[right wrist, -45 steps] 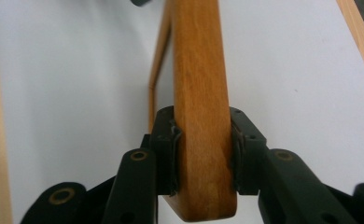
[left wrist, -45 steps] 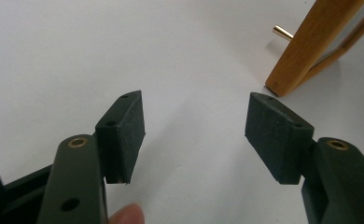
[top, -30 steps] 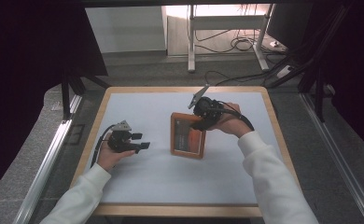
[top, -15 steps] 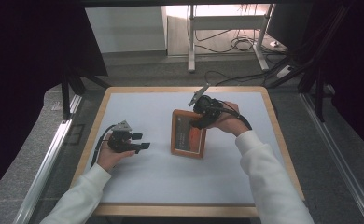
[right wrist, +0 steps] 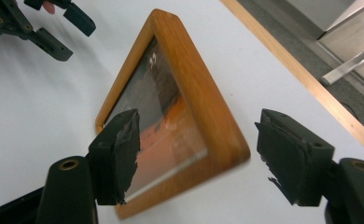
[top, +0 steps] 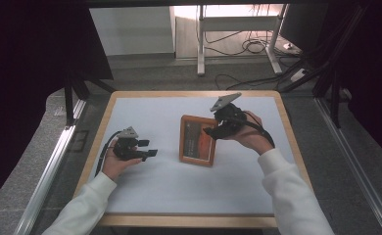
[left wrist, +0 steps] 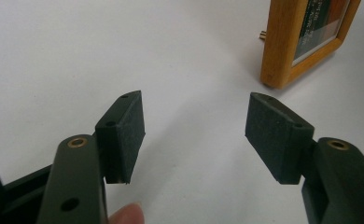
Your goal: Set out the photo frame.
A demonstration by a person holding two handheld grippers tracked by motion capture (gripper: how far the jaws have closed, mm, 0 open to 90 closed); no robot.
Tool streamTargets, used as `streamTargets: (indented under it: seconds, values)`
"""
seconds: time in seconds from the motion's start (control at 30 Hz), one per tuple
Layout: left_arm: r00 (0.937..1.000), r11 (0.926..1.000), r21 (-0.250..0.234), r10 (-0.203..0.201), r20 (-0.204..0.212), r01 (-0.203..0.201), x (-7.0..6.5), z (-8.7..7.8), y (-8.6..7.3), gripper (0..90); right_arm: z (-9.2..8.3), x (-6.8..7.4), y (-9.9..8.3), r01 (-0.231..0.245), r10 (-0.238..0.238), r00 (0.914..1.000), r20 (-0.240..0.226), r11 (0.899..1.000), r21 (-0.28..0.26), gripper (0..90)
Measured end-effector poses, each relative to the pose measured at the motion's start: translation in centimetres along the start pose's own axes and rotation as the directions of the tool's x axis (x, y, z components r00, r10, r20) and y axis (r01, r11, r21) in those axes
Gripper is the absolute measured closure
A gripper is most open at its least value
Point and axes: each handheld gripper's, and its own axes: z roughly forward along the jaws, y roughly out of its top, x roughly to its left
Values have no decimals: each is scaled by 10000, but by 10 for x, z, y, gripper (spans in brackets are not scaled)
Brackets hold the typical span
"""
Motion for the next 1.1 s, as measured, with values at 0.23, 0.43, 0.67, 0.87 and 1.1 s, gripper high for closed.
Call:
streamTargets:
  seconds: [0.23,0.43,0.67,0.87,1.1]
  values:
    - [9999,10000,2,-67,-141,67,-4,2,2,387,-20,2,-39,-672,686,9973,243,9963,-539,279]
    - [9995,9998,171,142,-285,-137,-11,6,4,448,-20,7,-75,-1191,1228,9916,399,9894,-834,275]
    - [9998,9990,410,174,-114,-170,-21,17,10,834,-12,17,-120,-1836,1893,9803,570,9787,-921,275]
    - [9991,9946,953,417,29,-418,-35,41,17,900,-6,20,-142,-2080,2128,9732,867,9762,-613,275]
    - [9979,9914,1146,599,246,-624,-44,55,20,900,-4,24,-150,-2024,2060,9746,874,9781,-487,272]
